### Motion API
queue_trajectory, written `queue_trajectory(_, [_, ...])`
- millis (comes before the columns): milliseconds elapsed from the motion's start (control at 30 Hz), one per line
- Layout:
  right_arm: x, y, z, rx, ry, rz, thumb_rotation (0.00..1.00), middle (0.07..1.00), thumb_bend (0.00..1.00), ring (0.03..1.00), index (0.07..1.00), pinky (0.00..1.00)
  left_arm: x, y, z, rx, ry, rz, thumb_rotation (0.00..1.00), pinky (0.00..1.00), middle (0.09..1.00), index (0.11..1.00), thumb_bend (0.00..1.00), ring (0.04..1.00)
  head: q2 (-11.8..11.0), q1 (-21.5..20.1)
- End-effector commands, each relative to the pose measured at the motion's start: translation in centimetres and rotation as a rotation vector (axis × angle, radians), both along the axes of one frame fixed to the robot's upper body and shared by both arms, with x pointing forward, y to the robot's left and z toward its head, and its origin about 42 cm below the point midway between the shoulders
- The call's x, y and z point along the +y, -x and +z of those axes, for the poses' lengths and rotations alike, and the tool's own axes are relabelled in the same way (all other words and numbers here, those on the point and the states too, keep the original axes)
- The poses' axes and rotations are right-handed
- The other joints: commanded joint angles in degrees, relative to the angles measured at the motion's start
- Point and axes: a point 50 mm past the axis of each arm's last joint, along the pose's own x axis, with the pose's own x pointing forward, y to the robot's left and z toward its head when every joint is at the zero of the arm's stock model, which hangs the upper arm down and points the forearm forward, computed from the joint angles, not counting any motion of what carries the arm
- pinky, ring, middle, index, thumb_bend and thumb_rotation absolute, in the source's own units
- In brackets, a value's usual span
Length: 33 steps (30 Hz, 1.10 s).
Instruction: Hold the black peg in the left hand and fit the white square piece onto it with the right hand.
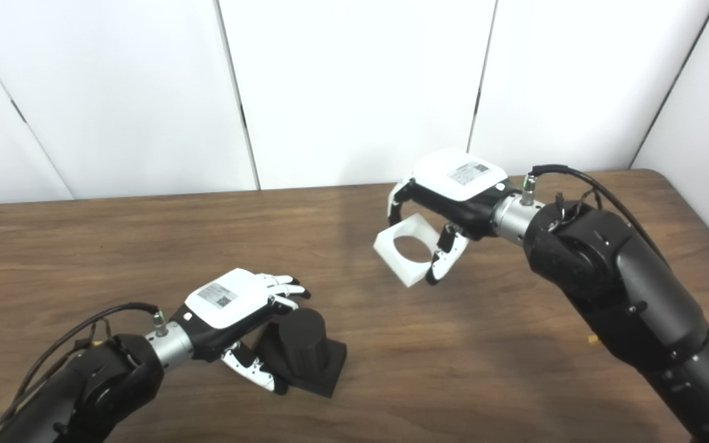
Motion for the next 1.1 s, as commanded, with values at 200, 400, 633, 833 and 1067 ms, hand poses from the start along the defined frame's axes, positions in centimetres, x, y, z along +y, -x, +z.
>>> queue_trajectory(200, [2.3, 1.3, 2.6, -0.043, -0.068, 0.116, 0.14, 0.747, 0.52, 0.814, 0.477, 0.74, 0.2, 0.8, -3.2, 0.108, -0.173, 0.03, 0.07, 0.88, 0.896, 0.492, 0.52, 0.929, 0.5, 0.6])
queue_trajectory(400, [3.6, 2.2, 2.4, -0.026, -0.093, 0.161, 0.14, 0.743, 0.52, 0.812, 0.477, 0.74, -0.1, 0.7, -3.1, 0.11, -0.183, 0.028, 0.07, 0.89, 0.902, 0.492, 0.52, 0.935, 0.9, 1.1])
queue_trajectory(633, [5.1, 3.0, 2.0, -0.015, -0.103, 0.211, 0.14, 0.742, 0.52, 0.81, 0.477, 0.75, -0.4, 0.7, -3.1, 0.113, -0.172, 0.028, 0.07, 0.89, 0.903, 0.491, 0.52, 0.929, 1.2, 1.9])
queue_trajectory(833, [5.9, 3.3, 1.6, 0.007, -0.115, 0.244, 0.14, 0.746, 0.52, 0.813, 0.478, 0.76, -0.6, 0.7, -3.1, 0.116, -0.171, 0.028, 0.07, 0.89, 0.902, 0.492, 0.52, 0.929, 1.5, 2.2])
queue_trajectory(1067, [6.7, 3.6, 0.9, 0.03, -0.13, 0.256, 0.14, 0.746, 0.52, 0.815, 0.478, 0.77, -0.7, 0.7, -2.9, 0.116, -0.171, 0.027, 0.08, 0.9, 0.9, 0.492, 0.52, 0.929, 1.6, 2.4])
